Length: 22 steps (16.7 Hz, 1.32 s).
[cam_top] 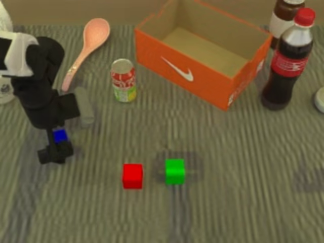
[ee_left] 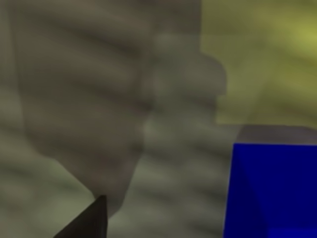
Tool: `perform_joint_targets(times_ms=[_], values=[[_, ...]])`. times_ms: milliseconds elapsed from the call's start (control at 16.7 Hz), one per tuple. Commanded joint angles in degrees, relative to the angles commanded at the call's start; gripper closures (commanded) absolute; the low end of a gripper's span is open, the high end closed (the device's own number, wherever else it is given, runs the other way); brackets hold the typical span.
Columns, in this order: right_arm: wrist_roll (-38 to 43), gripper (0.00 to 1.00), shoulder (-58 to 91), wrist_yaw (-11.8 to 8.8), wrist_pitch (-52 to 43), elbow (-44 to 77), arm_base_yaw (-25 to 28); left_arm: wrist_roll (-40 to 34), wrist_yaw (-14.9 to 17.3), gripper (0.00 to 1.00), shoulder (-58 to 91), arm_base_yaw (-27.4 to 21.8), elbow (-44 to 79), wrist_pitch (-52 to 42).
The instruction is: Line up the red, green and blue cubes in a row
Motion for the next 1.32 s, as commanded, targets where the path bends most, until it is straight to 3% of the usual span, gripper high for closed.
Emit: perform_joint_targets(times_ms=[240, 1020, 1320], values=[[0.00, 0.00, 0.00, 0.00, 0.00, 0.00, 0.00, 0.01, 0.00, 0.00, 0.15, 0.01, -0.16, 0.28], [0.00, 0.00, 0.00, 0.00, 0.00, 0.00, 0.00, 0.01, 0.00, 0.98, 0.15, 0.01, -0.16, 0.28], [0.00, 0.00, 0.00, 0.00, 0.00, 0.00, 0.00, 0.01, 0.00, 1.00, 0.15, 0.01, -0.16, 0.28]])
